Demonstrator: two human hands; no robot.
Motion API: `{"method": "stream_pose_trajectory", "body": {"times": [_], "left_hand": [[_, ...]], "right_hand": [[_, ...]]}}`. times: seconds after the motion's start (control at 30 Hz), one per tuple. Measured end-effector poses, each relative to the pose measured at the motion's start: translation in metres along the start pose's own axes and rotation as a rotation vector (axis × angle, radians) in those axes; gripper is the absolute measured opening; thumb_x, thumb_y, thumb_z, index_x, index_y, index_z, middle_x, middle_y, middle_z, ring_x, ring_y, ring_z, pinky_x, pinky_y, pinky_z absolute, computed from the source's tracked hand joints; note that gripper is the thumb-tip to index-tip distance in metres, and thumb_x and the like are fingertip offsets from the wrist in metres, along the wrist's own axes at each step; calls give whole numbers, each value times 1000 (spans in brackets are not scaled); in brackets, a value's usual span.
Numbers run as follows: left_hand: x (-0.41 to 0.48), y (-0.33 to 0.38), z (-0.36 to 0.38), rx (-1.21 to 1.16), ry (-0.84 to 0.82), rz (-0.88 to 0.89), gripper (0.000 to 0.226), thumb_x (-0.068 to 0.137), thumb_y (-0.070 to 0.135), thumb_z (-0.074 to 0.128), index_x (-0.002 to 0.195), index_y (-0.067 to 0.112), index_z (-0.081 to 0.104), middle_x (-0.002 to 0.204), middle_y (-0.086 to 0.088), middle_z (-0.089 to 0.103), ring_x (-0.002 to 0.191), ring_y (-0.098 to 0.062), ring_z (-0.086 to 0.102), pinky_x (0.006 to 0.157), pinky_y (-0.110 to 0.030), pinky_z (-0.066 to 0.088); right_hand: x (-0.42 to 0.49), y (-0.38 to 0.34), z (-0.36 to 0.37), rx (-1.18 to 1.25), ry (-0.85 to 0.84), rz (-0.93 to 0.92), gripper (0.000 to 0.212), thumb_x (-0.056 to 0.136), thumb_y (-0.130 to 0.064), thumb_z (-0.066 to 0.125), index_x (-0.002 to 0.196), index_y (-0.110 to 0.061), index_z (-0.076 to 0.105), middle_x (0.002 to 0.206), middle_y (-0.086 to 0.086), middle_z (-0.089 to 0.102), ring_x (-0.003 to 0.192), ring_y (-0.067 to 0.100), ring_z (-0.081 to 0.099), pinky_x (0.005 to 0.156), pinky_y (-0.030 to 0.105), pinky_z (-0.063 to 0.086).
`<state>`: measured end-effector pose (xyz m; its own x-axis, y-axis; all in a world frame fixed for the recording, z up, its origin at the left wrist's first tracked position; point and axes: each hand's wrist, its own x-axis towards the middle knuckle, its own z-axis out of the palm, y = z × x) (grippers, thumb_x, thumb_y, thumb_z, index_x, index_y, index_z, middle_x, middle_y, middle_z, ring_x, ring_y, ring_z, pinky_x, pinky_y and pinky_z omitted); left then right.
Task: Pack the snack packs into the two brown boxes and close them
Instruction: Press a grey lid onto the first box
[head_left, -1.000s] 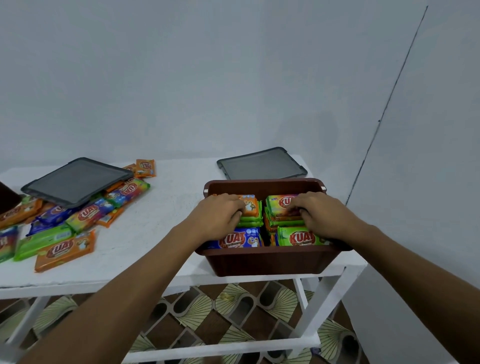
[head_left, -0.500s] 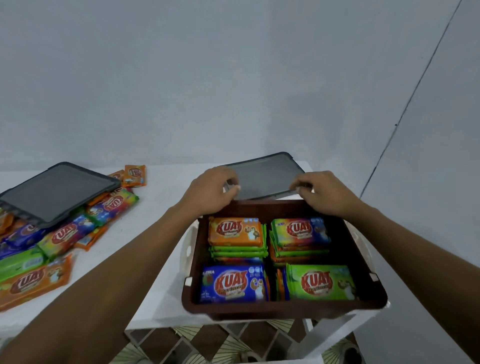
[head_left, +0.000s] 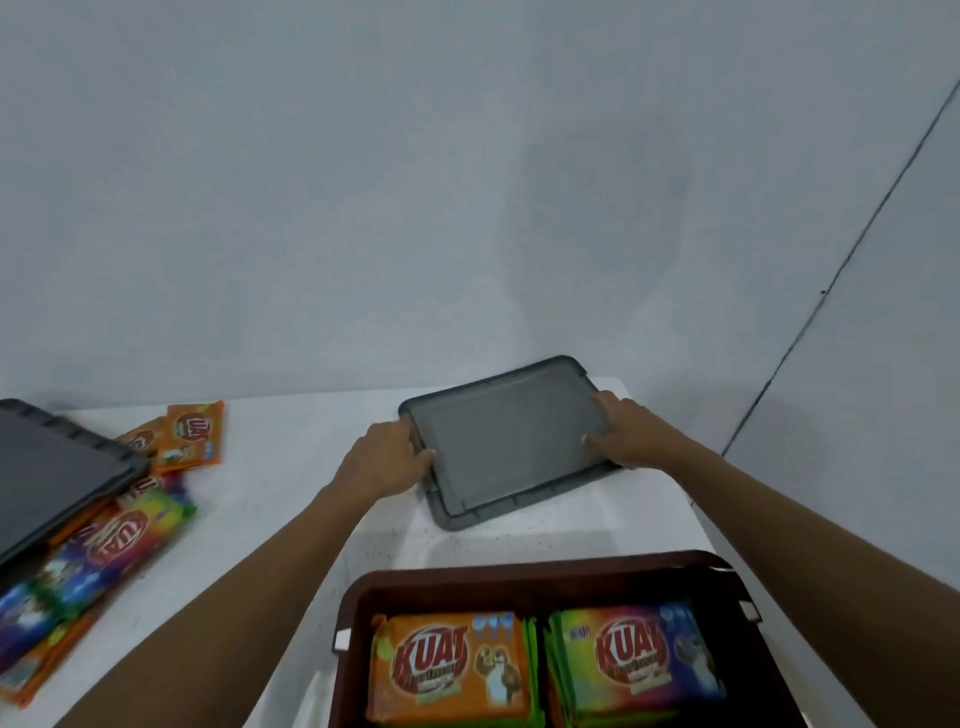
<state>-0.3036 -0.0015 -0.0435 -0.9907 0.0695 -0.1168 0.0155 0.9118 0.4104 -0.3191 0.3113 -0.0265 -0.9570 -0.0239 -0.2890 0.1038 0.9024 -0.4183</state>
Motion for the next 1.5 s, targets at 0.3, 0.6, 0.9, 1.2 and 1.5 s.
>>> {"method": "stream_pose_trajectory", "body": {"times": [0.3,0.6,0.9,1.2,1.5], "left_hand": [[0,1,-13,-203,43,-72,33,97,36,52,119,11,57,115,-8,62,104,-27,59,78,-28,41],[-78,20,-69,-776,425,-9,41,102,34,38,142,26,42,133,-2,55,109,-20,58,89,-38,48],[-213,46,-67,-1535,214,33,81,91,72,13,132,18,57,132,-3,61,119,-26,58,104,-47,43],[-277,44,-39,-1035,122,96,24,97,31,54,100,14,69,107,-4,69,97,-18,63,94,-33,46],[-288,37,-11,-294,303,101,59,84,24,73,137,23,48,141,-6,39,132,-25,34,112,-38,32]], "right_hand": [[-1,-4,-2,401,43,127,76,93,-40,58,153,-19,16,138,16,47,107,32,59,62,30,54],[-85,-25,-40,825,259,-72,72,93,-55,51,152,-22,26,122,9,60,90,25,70,87,43,56],[-234,6,-24,1305,223,-115,76,91,-71,21,129,-14,52,121,7,61,102,27,68,85,36,52],[-290,18,20,879,259,-186,24,92,-23,64,113,-14,63,109,-1,62,104,19,59,84,27,48],[-300,9,40,74,383,-81,55,87,-40,66,137,-34,45,145,3,35,134,28,31,105,48,29]]}}
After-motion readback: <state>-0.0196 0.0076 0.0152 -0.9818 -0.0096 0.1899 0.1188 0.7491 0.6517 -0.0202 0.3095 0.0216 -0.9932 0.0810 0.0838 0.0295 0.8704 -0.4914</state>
